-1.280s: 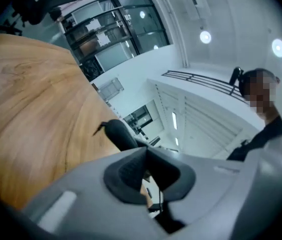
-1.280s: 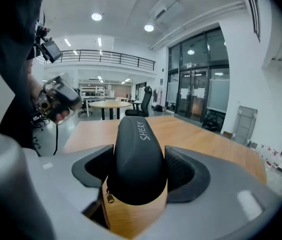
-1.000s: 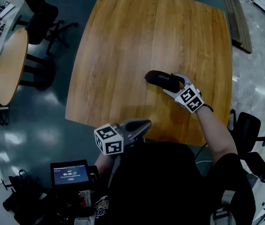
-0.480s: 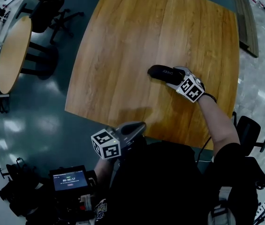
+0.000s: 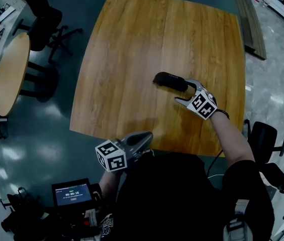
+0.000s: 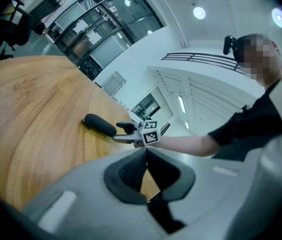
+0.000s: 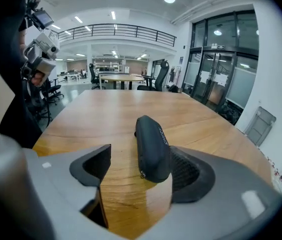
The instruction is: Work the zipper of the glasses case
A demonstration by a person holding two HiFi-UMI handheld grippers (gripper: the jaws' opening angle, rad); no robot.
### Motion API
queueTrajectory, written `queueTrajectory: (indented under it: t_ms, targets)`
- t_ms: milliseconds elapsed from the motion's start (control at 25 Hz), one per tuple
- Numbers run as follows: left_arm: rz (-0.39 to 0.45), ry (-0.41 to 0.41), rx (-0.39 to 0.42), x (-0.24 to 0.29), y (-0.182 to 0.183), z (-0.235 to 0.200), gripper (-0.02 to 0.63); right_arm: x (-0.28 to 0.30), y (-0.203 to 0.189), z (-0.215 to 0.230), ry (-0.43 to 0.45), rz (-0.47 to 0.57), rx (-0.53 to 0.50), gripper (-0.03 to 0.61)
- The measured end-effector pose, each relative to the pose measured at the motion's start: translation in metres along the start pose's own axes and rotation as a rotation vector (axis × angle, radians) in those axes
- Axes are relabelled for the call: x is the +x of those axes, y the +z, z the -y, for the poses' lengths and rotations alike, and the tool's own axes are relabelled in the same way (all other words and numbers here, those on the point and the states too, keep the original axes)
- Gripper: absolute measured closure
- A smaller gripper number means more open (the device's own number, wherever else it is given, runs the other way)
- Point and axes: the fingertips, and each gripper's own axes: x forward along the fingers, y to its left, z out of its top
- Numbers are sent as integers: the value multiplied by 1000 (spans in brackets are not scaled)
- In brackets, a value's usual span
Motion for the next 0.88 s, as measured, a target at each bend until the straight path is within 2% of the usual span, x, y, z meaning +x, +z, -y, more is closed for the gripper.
queueTrajectory:
  t_ms: [40, 120, 160, 200, 240, 400, 480, 560, 760, 880]
  targets:
    - [-1, -12, 10, -1, 1, 0, 614, -8, 3, -2, -31, 24, 16, 227]
    - [-7, -36, 27, -2, 3, -2, 614, -28, 13, -6, -111, 96, 90, 328]
    - [-12, -48, 34, -2, 5, -2, 615, -39, 17, -9, -151, 142, 146, 398]
    - [-17, -60, 40, -3, 6, -2, 614, -52, 23, -13, -186, 190, 208, 553]
    - [-22, -72, 45, -4, 8, -2, 614, -65, 30, -21, -211, 240, 272, 574]
    - [-32, -87, 62, -9, 16, -4, 614, -117, 73, -59, -287, 449, 558, 574]
    - [-57, -43, 101, -10, 15, -13, 614, -137, 94, -79, -300, 544, 708, 574]
    - [-100, -4, 151, -9, 8, -17, 614, -150, 112, -102, -291, 601, 793, 574]
    - [-166, -57, 196, 13, 0, 3, 614, -176, 133, -132, -315, 645, 788, 574]
    - [-150, -80, 189, 16, 3, 25, 614, -192, 133, -147, -329, 651, 778, 574]
